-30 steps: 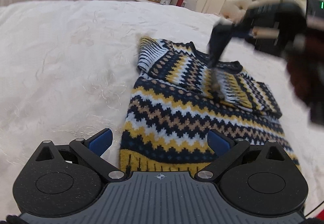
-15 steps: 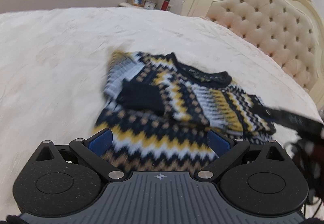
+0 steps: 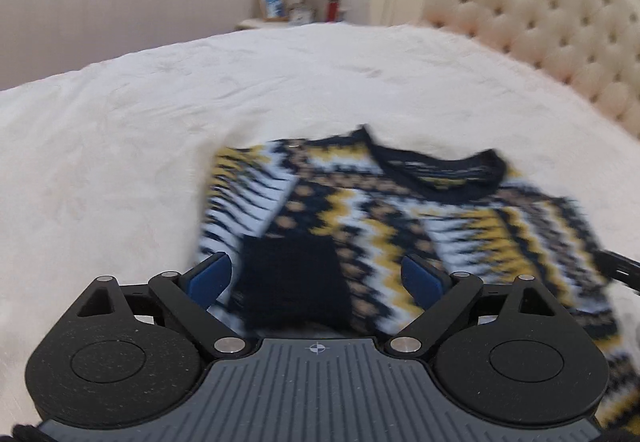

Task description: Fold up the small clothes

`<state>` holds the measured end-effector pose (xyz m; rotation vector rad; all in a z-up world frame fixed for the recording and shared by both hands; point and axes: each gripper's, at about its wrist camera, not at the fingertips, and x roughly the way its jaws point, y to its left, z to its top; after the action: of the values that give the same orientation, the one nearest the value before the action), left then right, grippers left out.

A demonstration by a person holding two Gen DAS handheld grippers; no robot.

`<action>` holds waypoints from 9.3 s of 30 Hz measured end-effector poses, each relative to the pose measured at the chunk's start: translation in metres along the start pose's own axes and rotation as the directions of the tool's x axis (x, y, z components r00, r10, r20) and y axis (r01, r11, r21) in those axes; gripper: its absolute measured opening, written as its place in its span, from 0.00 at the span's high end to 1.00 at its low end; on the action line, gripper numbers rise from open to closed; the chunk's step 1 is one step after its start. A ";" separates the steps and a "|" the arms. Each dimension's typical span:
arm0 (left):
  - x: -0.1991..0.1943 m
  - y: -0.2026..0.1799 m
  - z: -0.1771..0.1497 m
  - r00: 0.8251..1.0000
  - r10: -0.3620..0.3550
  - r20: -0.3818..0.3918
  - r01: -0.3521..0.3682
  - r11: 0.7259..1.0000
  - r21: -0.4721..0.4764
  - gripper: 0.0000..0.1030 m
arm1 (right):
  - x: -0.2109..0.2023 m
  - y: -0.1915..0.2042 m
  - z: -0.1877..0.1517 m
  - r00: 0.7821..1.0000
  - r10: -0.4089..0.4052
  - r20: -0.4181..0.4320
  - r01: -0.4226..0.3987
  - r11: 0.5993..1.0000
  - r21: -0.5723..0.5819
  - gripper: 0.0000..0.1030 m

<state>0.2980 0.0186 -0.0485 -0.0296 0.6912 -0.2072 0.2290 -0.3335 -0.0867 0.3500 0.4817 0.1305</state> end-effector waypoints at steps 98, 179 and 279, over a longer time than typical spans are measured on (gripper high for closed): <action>0.056 -0.038 -0.027 0.993 0.072 0.098 -0.085 0.987 0.139 0.53 | 0.037 -0.055 0.032 0.974 -0.108 0.201 0.099 0.994 0.054 0.84; -0.165 0.018 -0.183 0.956 -0.170 -0.240 0.172 0.985 -0.016 0.32 | -0.159 0.069 -0.120 0.838 0.044 -0.544 0.193 0.908 0.371 0.00; 0.052 0.006 0.067 0.991 -0.132 -0.021 0.128 0.984 -0.127 0.58 | 0.090 -0.025 0.062 0.994 0.037 -0.102 -0.001 0.945 0.326 0.77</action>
<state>0.3802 0.0118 -0.0302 -0.1928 0.7316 -0.2902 0.3390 -0.3566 -0.0831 0.6749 0.6074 0.0880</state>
